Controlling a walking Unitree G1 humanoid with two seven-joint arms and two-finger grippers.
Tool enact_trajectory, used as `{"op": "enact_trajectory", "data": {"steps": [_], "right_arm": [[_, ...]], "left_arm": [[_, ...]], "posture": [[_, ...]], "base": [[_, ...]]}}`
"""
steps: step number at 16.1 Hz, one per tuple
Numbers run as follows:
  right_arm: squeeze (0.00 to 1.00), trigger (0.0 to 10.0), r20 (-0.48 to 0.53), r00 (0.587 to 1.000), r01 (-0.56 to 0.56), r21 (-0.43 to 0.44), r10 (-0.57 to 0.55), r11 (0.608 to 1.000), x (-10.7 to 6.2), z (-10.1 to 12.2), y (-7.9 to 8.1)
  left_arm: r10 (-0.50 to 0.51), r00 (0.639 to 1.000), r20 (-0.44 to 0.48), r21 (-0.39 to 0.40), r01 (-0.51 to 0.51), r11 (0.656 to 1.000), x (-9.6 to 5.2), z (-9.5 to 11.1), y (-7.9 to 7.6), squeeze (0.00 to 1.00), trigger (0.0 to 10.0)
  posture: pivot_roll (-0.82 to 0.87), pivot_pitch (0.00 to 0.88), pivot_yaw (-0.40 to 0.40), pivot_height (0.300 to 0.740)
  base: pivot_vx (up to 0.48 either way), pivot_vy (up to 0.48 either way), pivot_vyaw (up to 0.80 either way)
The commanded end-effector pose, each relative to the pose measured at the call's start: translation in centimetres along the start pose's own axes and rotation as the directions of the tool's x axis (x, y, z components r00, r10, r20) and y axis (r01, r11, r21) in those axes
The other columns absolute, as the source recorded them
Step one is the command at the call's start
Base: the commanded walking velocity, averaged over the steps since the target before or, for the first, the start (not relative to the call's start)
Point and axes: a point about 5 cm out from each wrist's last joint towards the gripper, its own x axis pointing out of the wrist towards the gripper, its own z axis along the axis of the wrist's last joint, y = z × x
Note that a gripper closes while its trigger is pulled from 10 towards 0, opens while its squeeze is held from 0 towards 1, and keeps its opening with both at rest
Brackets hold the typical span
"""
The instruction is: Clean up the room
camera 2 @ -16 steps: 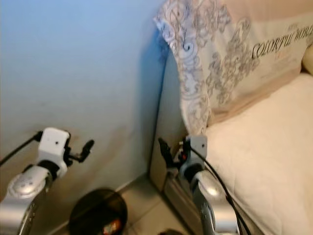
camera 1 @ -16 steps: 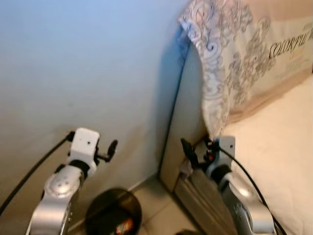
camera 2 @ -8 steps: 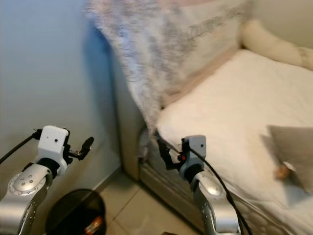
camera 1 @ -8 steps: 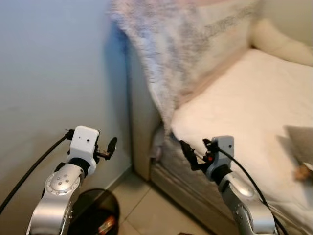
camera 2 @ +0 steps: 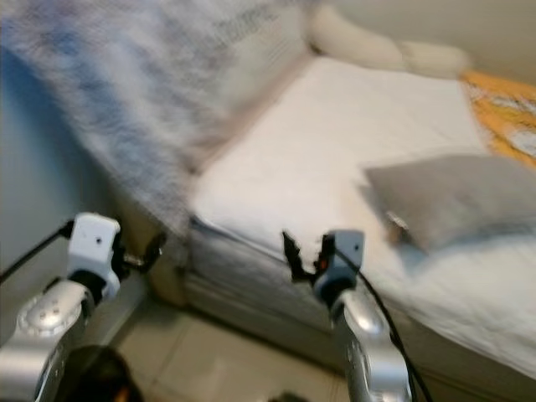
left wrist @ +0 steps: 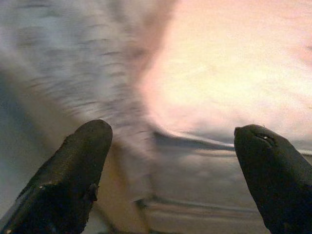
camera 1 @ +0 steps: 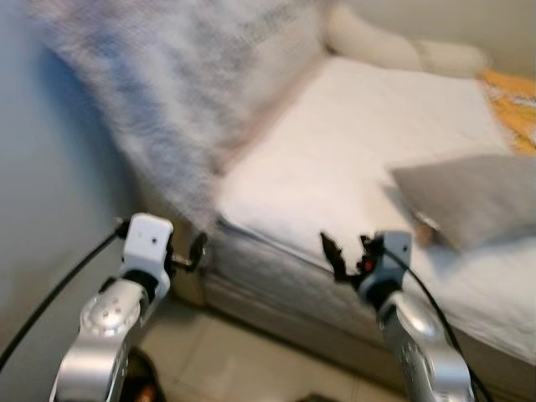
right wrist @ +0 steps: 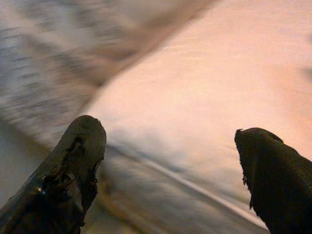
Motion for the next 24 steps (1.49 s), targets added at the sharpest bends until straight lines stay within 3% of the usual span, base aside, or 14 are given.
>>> {"op": "enact_trajectory", "data": {"steps": [1, 4, 7, 10, 14, 21, 24], "right_arm": [[0.0, 10.0, 0.023, 0.999, 0.035, -0.001, -0.035, 0.999, -0.1, 0.4, -0.6], [0.0, 10.0, 0.067, 0.996, 0.062, -0.041, -0.059, 0.997, 0.3, 1.6, -0.8], [0.0, 10.0, 0.091, 0.991, 0.107, -0.051, -0.102, 0.993, 0.4, 2.1, -1.3], [0.0, 10.0, 0.104, 0.988, 0.125, -0.089, -0.115, 0.988, 0.6, 2.4, -1.4], [0.0, 10.0, 0.108, 0.987, 0.126, -0.075, -0.118, 0.989, 0.7, 2.6, -1.3], [0.0, 10.0, 0.107, 0.989, 0.114, -0.075, -0.106, 0.991, 1.0, 2.7, -0.8], [0.0, 10.0, 0.109, 0.988, 0.119, -0.077, -0.11, 0.99, 1.1, 2.9, -1.0]], "left_arm": [[0.014, 0.999, 0.039, 0.023, -0.015, 1.0, 0.1, 0.7, 0.0, 0.0, 10.0], [0.114, 0.989, 0.098, 0.015, -0.116, 0.993, 0.6, 1.5, 1.3, 0.0, 10.0], [0.114, 0.988, 0.103, 0.021, -0.116, 0.993, 0.7, 1.6, 1.2, 0.0, 10.0], [0.128, 0.987, 0.095, 0.024, -0.131, 0.991, 0.9, 1.4, 1.3, 0.0, 10.0], [0.135, 0.986, 0.094, 0.031, -0.138, 0.99, 1.0, 1.3, 1.5, 0.0, 10.0], [0.143, 0.983, 0.116, -0.024, -0.141, 0.99, 1.2, 1.7, 1.6, 0.0, 10.0], [0.145, 0.984, 0.105, -0.02, -0.144, 0.989, 1.3, 1.6, 1.7, 0.0, 10.0]], "posture": [[-0.02, 0.0, -0.039, 0.74], [-0.02, 0.0, -0.039, 0.74], [-0.02, 0.0, -0.042, 0.74], [-0.02, 0.0, -0.046, 0.74], [-0.02, 0.0, -0.047, 0.74], [-0.02, 0.0, -0.048, 0.74], [-0.03, 0.0, -0.047, 0.74]], "base": [[0.0, 0.0, -0.8], [0.0, 0.0, -0.8], [0.0, 0.0, -0.69], [0.0, -0.286, 0.0], [0.0, -0.28, 0.0], [0.0, 0.0, 0.0], [0.165, 0.0, -0.8]]}}
